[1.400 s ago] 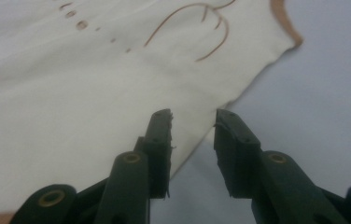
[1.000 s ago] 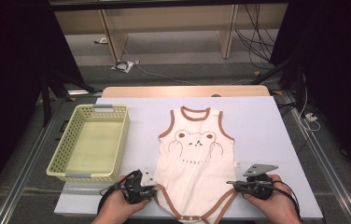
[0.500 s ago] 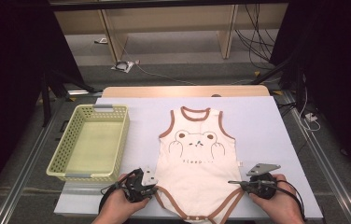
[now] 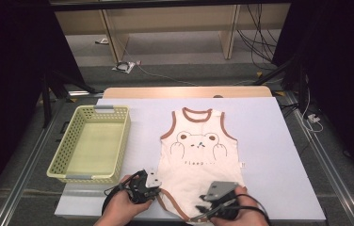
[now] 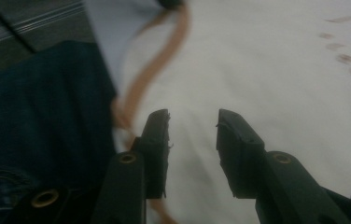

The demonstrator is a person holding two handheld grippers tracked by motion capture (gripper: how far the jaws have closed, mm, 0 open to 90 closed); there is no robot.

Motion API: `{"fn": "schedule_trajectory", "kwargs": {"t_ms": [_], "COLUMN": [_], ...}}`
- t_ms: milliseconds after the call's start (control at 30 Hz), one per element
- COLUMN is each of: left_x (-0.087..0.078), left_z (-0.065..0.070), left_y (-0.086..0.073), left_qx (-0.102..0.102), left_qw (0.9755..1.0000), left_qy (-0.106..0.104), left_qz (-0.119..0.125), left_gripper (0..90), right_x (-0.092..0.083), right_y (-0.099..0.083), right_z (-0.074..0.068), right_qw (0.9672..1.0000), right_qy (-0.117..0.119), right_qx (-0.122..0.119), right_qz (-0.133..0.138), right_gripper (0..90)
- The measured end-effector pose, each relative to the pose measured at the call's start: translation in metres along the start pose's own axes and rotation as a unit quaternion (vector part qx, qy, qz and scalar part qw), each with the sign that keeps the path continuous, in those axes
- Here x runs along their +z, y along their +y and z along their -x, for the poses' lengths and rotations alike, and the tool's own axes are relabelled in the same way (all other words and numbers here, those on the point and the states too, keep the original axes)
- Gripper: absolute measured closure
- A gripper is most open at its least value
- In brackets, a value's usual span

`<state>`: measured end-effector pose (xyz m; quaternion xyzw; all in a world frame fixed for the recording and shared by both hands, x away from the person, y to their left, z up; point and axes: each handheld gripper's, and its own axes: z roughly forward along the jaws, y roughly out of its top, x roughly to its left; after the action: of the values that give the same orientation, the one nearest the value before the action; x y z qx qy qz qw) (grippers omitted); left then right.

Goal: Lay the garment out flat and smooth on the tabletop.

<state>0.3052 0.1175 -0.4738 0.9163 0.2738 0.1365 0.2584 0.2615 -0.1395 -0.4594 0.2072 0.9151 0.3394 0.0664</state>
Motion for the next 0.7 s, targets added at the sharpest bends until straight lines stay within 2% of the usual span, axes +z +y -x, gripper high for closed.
{"fn": "schedule_trajectory", "kwargs": {"t_ms": [100, 133, 200, 267, 367, 400, 467, 533, 600, 700], "left_x": [0.002, 0.003, 0.005, 0.005, 0.004, 0.003, -0.001, -0.005, -0.01, -0.011], "left_z": [0.0, 0.0, 0.0, 0.0, 0.0, -0.001, -0.001, -0.001, 0.001, 0.004], "left_y": [0.002, 0.002, 0.003, 0.004, 0.003, 0.003, 0.001, -0.001, -0.005, -0.007], "left_qx": [0.002, 0.003, 0.004, 0.005, 0.01, 0.013, 0.021, 0.043, 0.057, 0.075], "left_qw": [1.0, 1.0, 1.0, 1.0, 0.9999, 0.9999, 0.9997, 0.9991, 0.9983, 0.9971], "left_qy": [0.001, 0.001, 0.001, 0.001, 0.001, 0.003, 0.005, 0.005, 0.009, 0.004], "left_qz": [0.001, 0.002, 0.002, 0.005, 0.009, 0.01, 0.014, 0.003, 0.001, -0.005], "left_gripper": [82.5, 82.4, 82.4, 82.4, 80.8, 79.4, 74.9, 66.4, 64.3, 63.4], "right_x": [0.019, 0.024, 0.033, 0.039, 0.04, 0.039, 0.037, 0.034, 0.033, 0.033], "right_y": [0.009, 0.011, 0.014, 0.015, 0.017, 0.017, 0.017, 0.016, 0.014, 0.011], "right_z": [-0.016, -0.019, -0.024, -0.024, -0.018, -0.015, -0.009, -0.002, 0.004, 0.012], "right_qw": [0.9988, 0.9983, 0.9974, 0.9968, 0.998, 0.9983, 0.999, 0.9992, 0.9983, 0.9963], "right_qy": [0.036, 0.041, 0.041, 0.033, 0.034, 0.034, 0.031, 0.027, 0.028, 0.027], "right_qx": [-0.03, -0.036, -0.049, -0.059, -0.033, -0.026, -0.006, 0.019, 0.05, 0.081], "right_qz": [-0.015, -0.022, -0.034, -0.043, -0.041, -0.039, -0.031, -0.021, -0.014, -0.01], "right_gripper": [62.7, 62.5, 62.7, 70.8, 84.1, 85.4, 86.3, 86.4, 86.4, 85.9]}}
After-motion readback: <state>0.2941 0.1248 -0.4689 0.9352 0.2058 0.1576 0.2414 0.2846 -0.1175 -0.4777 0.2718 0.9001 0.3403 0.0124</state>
